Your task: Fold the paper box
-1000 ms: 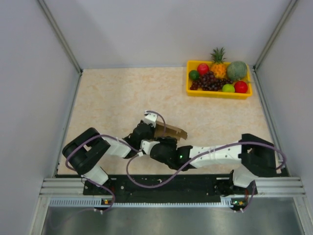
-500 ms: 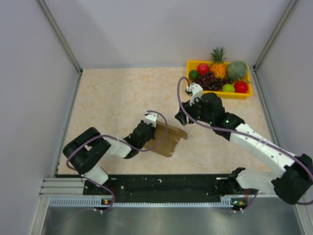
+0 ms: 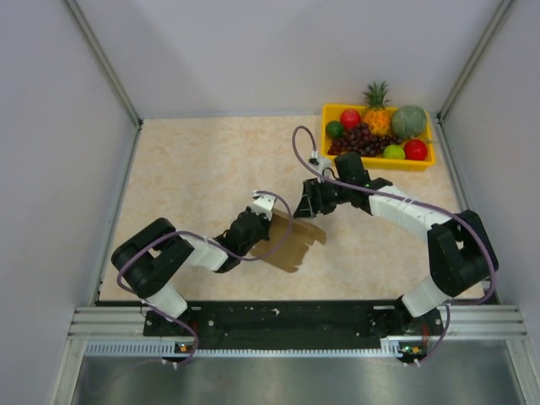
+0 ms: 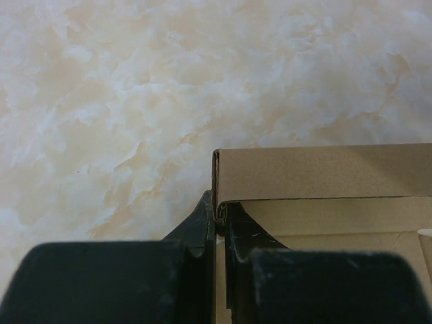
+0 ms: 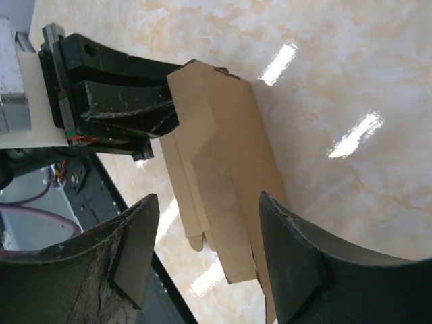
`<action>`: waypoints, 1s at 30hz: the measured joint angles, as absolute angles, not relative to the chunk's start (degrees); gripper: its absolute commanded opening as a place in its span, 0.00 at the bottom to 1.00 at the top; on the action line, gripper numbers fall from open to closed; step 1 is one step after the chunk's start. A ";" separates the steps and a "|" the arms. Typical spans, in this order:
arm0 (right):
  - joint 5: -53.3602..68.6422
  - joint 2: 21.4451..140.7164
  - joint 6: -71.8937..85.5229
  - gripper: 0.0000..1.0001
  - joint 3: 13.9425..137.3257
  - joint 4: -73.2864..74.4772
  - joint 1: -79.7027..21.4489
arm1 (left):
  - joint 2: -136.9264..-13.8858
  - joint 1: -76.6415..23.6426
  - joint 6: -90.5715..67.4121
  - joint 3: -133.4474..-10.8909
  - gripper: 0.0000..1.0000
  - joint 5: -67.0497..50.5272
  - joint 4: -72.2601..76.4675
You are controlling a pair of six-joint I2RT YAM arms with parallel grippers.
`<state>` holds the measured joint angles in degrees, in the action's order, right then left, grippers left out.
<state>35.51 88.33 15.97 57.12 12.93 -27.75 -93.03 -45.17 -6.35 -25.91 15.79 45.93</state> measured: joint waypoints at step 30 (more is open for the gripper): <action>30.17 91.68 6.98 0.58 57.89 12.45 -34.79 | -73.52 -45.10 -12.75 -25.54 0.75 4.89 24.05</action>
<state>30.17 91.68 6.98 57.89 12.45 -34.79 -73.52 -45.10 -12.75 -25.54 4.89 24.05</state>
